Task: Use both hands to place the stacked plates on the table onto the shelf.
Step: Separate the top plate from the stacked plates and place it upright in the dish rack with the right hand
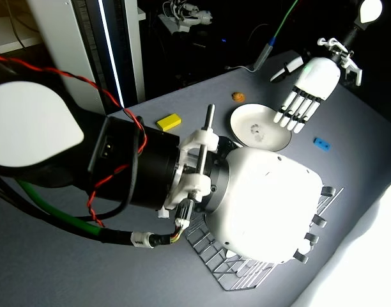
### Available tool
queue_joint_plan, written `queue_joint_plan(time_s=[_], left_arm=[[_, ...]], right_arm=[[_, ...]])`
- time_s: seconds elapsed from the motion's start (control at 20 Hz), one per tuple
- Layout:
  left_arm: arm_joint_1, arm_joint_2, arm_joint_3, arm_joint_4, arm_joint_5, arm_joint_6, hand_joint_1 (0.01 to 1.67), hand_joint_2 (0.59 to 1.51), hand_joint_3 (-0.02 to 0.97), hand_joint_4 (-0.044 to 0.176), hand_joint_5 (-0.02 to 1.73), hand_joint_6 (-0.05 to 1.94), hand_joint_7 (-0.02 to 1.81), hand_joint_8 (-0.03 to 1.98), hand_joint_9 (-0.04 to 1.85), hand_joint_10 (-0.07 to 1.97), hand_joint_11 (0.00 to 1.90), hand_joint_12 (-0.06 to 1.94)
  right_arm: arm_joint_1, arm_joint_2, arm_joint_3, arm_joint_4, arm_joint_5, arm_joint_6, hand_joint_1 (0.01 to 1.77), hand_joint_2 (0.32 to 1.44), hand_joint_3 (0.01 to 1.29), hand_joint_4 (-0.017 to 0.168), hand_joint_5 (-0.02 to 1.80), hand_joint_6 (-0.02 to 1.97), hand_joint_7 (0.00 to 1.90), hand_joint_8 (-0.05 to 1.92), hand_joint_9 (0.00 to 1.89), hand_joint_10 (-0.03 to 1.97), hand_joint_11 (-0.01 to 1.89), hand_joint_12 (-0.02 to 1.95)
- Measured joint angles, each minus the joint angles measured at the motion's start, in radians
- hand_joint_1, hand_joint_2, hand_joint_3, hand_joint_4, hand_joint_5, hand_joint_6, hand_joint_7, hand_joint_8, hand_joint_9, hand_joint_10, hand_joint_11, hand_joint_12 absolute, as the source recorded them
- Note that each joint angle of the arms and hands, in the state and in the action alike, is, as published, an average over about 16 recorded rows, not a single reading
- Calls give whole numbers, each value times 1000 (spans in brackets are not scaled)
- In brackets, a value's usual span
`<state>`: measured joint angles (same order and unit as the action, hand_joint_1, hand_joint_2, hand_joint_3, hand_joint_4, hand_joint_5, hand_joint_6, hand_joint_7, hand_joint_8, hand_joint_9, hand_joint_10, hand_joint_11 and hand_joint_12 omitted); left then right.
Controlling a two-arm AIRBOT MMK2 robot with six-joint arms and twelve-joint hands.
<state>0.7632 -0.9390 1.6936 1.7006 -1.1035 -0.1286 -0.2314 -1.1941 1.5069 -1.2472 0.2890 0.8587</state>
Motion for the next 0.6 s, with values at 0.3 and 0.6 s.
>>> queue_joint_plan(time_s=[0.3,0.6], left_arm=[[9,-5,6,-1,8,2,14,1092,16,0,20,13,22,-9,17,11,15,-11],[14,-7,11,-2,13,4,15,1092,16,0,20,13,21,-9,14,9,15,-11]], right_arm=[[-28,-20,27,5,-12,-6,1239,1070,13,-8,926,821,945,1187,847,1017,595,1431],[-56,-43,62,22,-14,-24,1230,1088,13,-7,902,874,994,965,951,644,666,1313]])
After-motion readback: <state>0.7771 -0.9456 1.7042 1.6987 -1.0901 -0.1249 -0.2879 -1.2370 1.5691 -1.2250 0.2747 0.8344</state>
